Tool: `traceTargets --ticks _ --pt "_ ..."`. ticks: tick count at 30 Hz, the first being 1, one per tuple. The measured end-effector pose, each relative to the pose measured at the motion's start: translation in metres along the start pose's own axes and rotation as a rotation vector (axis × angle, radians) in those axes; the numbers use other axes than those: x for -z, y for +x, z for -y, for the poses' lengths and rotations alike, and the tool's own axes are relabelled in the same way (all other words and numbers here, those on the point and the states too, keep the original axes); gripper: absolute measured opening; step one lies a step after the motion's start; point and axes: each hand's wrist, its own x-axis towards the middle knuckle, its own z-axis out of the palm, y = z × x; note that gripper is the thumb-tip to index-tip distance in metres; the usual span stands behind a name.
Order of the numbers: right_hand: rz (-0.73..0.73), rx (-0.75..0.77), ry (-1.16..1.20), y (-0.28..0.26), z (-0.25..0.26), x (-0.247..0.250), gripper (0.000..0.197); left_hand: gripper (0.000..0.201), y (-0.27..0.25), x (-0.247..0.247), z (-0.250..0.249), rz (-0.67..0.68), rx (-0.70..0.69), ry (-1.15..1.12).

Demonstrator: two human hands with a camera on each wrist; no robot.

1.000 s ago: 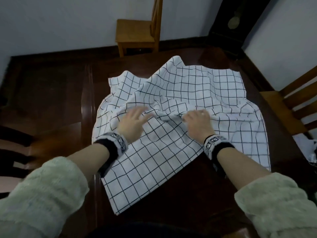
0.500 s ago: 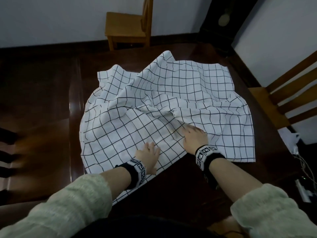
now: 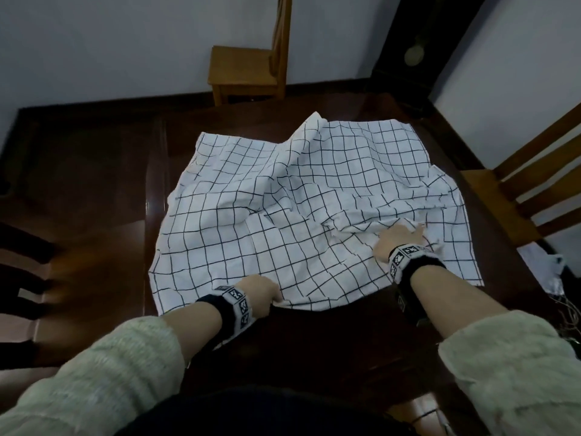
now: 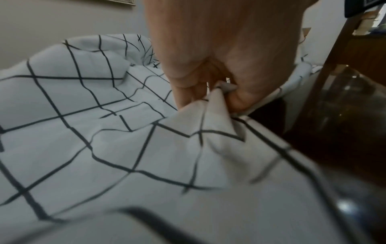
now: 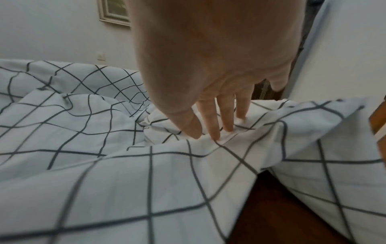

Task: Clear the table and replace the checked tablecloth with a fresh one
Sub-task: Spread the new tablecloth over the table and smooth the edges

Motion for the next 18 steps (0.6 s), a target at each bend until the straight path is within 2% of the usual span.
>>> traceTargets --ticks 3,5,8,11,14,16,18 --pt "-0.003 0.105 0.129 -0.019 0.018 -0.017 0.037 0.052 -0.011 -0.016 0.000 0.006 -0.037 -0.058" --pt "-0.092 0.190 0.172 -0.030 0.032 -0.030 0.035 0.050 -0.017 -0.025 -0.005 0.011 -0.083 -0.052" --pt "-0.206 0.360 0.245 -0.050 0.056 -0.049 0.045 0.049 -0.025 -0.039 -0.014 0.062 -0.137 -0.134" --pt "-0.025 0.396 0.255 -0.069 0.074 -0.072 0.066 0.054 -0.035 -0.052 -0.022 0.141 -0.147 -0.225" --pt "0.165 0.345 0.262 -0.079 0.077 -0.104 0.087 0.059 -0.050 -0.073 -0.025 0.065 -0.111 -0.126" --pt "0.159 0.345 0.163 -0.087 0.077 -0.121 0.091 0.062 -0.058 -0.089 -0.021 -0.005 -0.033 -0.089" --pt "0.088 0.349 0.064 -0.099 0.079 -0.127 0.087 0.066 -0.063 -0.099 -0.014 -0.080 0.096 -0.073"
